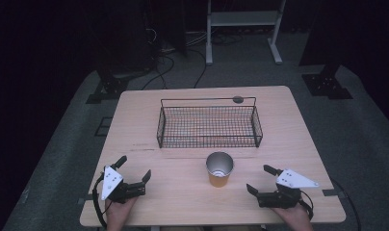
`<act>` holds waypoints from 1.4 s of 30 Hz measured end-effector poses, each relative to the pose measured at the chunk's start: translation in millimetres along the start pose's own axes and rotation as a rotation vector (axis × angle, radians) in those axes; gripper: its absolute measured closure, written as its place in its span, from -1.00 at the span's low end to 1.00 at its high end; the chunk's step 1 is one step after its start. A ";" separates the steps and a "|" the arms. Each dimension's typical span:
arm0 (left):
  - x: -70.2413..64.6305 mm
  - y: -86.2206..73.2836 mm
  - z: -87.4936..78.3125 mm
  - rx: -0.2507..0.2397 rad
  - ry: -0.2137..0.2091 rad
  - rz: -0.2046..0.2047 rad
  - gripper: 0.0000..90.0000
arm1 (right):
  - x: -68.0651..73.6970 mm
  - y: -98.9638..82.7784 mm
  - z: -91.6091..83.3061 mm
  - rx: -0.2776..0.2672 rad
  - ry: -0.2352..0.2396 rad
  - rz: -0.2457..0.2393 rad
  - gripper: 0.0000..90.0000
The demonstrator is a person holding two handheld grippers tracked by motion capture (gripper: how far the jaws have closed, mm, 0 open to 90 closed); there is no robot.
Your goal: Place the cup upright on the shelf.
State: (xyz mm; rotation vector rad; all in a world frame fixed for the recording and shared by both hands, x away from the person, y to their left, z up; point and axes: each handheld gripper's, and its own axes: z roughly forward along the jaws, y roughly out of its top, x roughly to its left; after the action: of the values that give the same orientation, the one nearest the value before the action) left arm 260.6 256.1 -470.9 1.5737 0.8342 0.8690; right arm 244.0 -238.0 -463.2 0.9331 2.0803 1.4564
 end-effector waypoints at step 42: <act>0.0 0.0 -0.2 -0.002 -0.002 0.001 -1.00 | 43.1 26.2 64.3 0.007 0.074 -0.006 -0.98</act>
State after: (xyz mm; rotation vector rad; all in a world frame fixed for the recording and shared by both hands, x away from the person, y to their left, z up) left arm 260.4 256.2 -470.8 1.5729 0.8308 0.8683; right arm 265.6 -159.2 -460.2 0.8872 2.1395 1.5028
